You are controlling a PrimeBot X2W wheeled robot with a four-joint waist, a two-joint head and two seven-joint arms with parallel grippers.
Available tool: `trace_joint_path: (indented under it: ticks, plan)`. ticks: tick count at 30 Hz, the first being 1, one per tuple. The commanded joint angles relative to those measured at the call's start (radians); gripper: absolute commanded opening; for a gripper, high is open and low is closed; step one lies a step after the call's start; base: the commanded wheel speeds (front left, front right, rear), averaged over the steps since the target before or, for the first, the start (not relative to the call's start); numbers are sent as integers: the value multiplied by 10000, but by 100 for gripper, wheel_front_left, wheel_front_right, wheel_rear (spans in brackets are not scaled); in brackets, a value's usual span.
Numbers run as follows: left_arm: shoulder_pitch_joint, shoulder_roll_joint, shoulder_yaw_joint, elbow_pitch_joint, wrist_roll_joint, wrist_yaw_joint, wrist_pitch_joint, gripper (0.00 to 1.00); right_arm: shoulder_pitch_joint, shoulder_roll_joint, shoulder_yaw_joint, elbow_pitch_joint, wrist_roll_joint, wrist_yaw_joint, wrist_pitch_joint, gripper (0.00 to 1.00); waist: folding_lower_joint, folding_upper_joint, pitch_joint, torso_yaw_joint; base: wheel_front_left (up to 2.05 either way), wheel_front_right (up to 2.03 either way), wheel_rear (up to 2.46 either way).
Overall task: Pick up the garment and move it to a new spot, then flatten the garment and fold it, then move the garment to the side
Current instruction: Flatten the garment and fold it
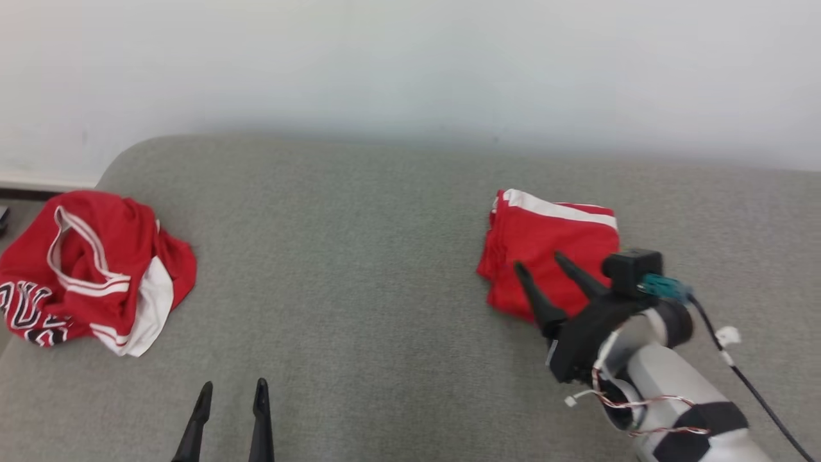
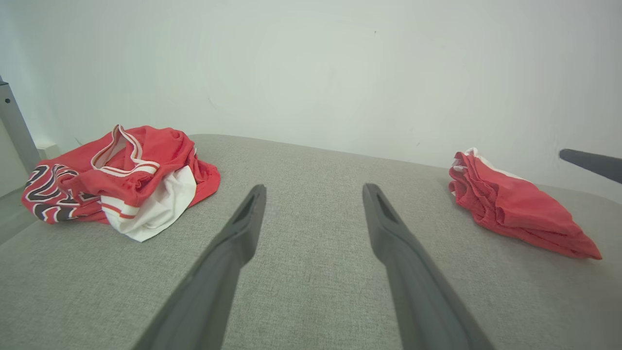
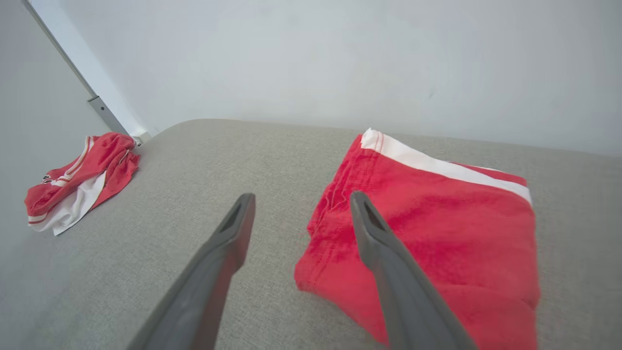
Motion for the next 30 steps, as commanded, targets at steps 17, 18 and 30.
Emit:
trace_joint_path:
  ticks: [17, 18, 30]
  plan:
    - [71, -12, 1102, 224, 127, 27, -34, 100, 2922, -660, -2671, -2627, -1960, -25, -2088, 100, 1, 0, -723, -1754, 0, 0, 0]
    - [-10, -14, 1282, 364, 122, -33, -34, 100, 3194, -610, -2877, -2827, -2178, -25, -2113, 100, 1, 0, -741, -1876, 0, 0, 0]
    - [-242, -14, 1745, 1076, 222, -301, -34, 100, 4559, -248, -4144, -3614, -2890, -25, -2170, 100, 1, 0, -942, -2283, 0, 0, 0]
